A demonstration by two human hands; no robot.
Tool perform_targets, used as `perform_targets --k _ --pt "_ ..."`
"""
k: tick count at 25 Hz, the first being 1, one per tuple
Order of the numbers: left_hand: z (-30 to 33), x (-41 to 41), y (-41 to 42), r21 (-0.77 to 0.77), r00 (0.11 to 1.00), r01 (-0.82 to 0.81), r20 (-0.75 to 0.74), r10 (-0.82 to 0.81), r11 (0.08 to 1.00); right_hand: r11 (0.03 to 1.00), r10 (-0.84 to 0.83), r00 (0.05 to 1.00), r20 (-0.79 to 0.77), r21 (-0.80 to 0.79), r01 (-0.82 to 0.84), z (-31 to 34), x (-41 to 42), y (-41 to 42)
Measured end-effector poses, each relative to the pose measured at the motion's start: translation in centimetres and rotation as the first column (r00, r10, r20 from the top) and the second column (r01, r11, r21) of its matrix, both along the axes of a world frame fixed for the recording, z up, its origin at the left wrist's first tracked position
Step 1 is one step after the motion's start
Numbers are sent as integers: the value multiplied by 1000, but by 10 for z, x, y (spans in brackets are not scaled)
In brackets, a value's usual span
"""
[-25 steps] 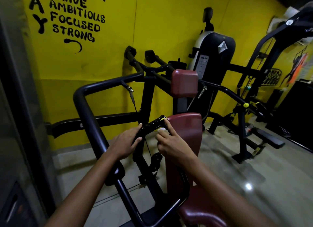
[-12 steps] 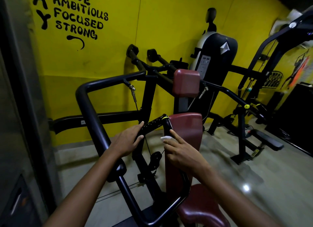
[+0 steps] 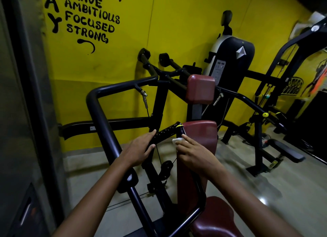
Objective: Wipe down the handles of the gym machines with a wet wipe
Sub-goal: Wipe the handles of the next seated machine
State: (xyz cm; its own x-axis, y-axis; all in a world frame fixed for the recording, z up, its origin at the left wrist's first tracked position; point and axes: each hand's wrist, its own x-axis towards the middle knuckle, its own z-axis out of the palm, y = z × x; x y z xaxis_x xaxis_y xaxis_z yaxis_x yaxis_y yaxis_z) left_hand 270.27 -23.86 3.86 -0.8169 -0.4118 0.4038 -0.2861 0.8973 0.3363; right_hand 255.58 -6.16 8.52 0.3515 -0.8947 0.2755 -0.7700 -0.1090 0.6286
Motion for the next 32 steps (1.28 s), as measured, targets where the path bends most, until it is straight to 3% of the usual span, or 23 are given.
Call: perform_targets --k 3,5,9,17,22,26,30,32 --pt "-7 9 -15 8 998 47 37 -47 999 992 -2 990 139 -121 19 3 7 -16" --pt "-14 19 -31 -60 995 -14 94 19 998 972 53 963 263 -236 11 1 22 -31" --pt "-25 51 -53 -81 986 -160 39 163 984 939 108 883 456 -339 61 -14 50 -77" --pt "-36 80 -73 101 980 -144 -121 156 984 974 190 889 417 -196 -116 -64 60 -95" --pt "-41 78 -80 147 968 -159 -173 183 976 964 73 858 508 -256 70 -61 40 -94" --pt "-42 77 -80 155 966 -158 -181 185 975 971 100 891 443 -239 10 -66 47 -80" --pt "-41 78 -79 173 966 -140 -191 173 975 936 14 860 510 -310 169 -64 34 -83" --pt "-41 78 -80 177 966 -140 -192 173 974 940 4 872 490 -299 163 -64 36 -86"
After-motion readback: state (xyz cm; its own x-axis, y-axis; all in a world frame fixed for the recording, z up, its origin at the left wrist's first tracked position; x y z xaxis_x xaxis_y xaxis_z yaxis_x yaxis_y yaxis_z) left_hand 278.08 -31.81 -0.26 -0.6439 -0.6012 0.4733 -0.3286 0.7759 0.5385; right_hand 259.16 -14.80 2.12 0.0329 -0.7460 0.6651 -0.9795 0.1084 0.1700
